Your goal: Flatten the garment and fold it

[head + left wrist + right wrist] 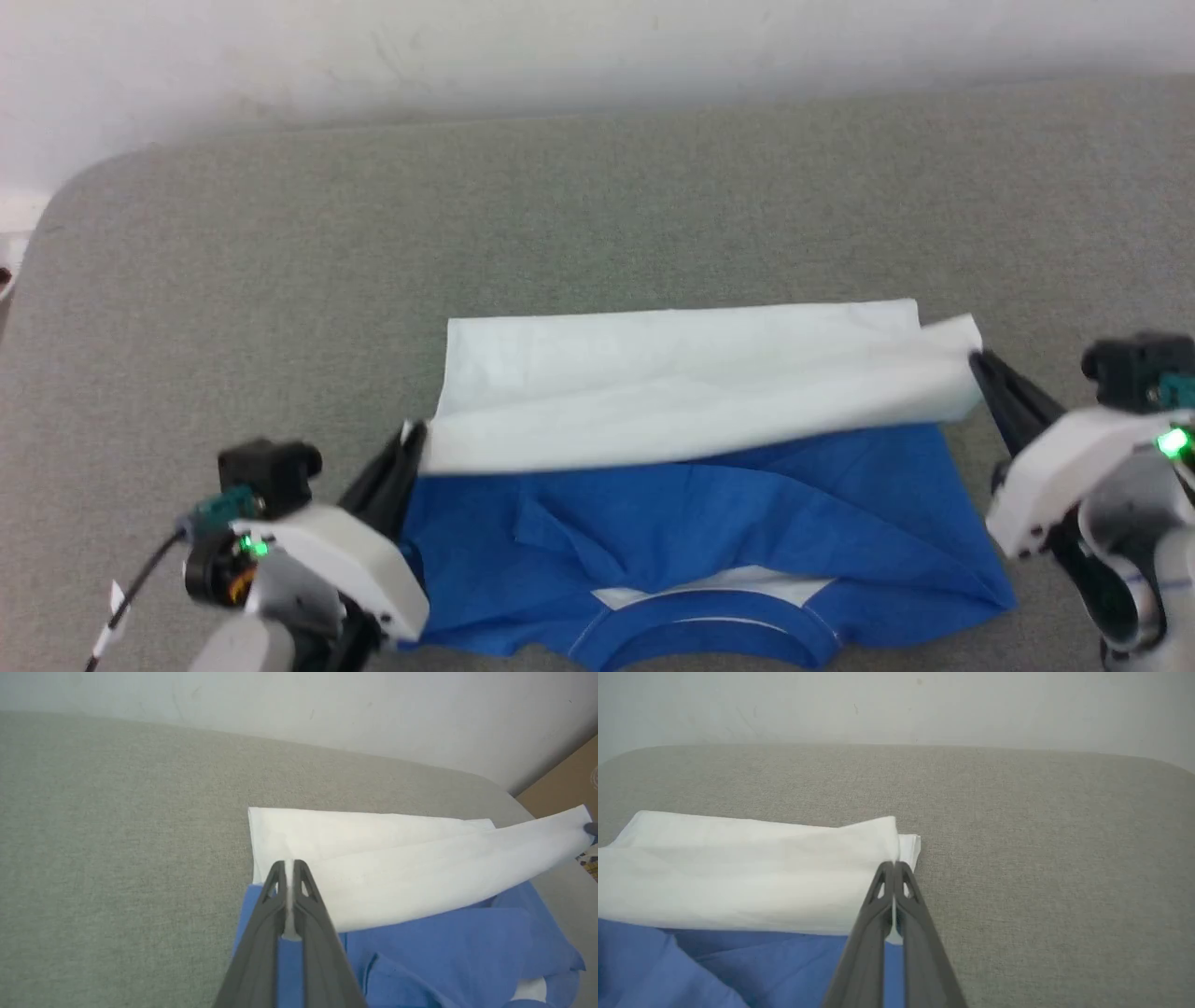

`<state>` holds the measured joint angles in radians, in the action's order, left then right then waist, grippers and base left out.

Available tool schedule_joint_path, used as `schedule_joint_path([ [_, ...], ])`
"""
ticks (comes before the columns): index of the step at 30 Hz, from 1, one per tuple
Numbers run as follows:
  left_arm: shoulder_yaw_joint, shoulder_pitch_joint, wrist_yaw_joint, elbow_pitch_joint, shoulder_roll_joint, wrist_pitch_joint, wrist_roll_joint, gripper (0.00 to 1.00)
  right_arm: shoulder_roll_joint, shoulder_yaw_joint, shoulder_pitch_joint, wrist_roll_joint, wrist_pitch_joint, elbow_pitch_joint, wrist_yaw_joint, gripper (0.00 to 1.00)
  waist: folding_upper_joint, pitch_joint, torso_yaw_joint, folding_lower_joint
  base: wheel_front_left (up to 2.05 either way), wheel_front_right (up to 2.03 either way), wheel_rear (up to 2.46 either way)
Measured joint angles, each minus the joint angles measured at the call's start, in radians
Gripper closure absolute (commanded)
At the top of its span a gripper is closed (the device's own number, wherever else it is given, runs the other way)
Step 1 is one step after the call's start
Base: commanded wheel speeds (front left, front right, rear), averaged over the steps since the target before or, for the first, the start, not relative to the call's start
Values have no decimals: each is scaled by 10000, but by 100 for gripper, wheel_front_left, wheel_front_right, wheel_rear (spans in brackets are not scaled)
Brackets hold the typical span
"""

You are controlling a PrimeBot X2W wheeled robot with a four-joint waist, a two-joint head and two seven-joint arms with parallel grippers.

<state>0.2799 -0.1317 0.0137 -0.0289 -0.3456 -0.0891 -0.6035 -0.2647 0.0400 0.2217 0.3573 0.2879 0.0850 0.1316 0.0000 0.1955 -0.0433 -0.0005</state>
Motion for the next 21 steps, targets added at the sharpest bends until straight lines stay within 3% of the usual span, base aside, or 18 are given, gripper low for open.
schedule_joint_path([
  [8,178,1764,357,92,115,-378,-495,100,648,-1014,-2274,-397,1185,-1392,0,100,0,-392,211,3,0,0,0],
  [21,575,1998,180,-1143,407,-25,-619,100,1603,-1887,-3622,-1296,1946,-972,4,100,0,-302,406,5,0,0,0],
])
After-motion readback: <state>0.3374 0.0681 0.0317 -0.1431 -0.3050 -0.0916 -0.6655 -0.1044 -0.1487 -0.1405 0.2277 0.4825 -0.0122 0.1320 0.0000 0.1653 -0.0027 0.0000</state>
